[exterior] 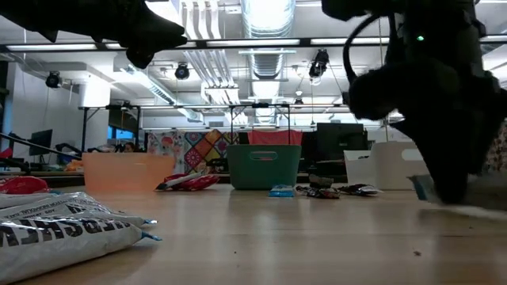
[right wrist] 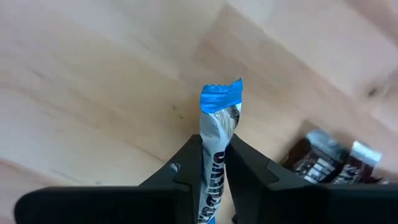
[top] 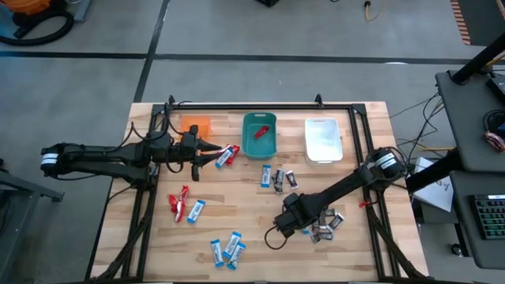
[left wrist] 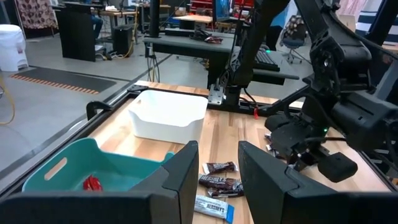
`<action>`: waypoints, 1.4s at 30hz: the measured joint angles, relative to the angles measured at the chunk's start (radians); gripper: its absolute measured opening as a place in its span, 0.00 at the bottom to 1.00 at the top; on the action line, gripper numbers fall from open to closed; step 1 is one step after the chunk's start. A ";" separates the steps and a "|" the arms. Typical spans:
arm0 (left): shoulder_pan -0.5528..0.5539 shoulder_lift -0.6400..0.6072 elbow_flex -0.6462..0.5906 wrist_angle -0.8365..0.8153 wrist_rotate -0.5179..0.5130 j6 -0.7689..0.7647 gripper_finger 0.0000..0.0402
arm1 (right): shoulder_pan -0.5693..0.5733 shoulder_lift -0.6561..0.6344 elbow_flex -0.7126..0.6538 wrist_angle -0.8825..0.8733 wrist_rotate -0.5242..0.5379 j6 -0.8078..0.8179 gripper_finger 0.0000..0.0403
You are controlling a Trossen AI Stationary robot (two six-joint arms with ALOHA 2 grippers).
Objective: Organize candy in baskets
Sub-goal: Put the white chocolate bar into the white bin
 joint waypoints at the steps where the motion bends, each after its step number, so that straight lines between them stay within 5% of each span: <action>1: 0.000 0.000 0.000 0.000 0.000 -0.002 0.24 | -0.006 -0.013 0.002 0.002 0.007 -0.016 0.14; 13: 0.000 0.024 0.000 -0.001 0.000 -0.076 0.24 | -0.155 -0.254 0.005 0.004 0.180 -0.293 0.14; 23: 0.000 0.049 -0.001 -0.047 0.001 -0.156 0.24 | -0.417 -0.432 0.005 -0.032 0.204 -0.612 0.15; 36: 0.000 0.039 -0.001 -0.077 0.003 -0.263 0.24 | -0.824 -0.430 -0.011 -0.235 0.202 -0.900 0.15; 42: -0.001 0.039 -0.001 -0.115 0.006 -0.315 0.24 | -0.930 -0.431 -0.070 -0.243 0.307 -0.939 0.15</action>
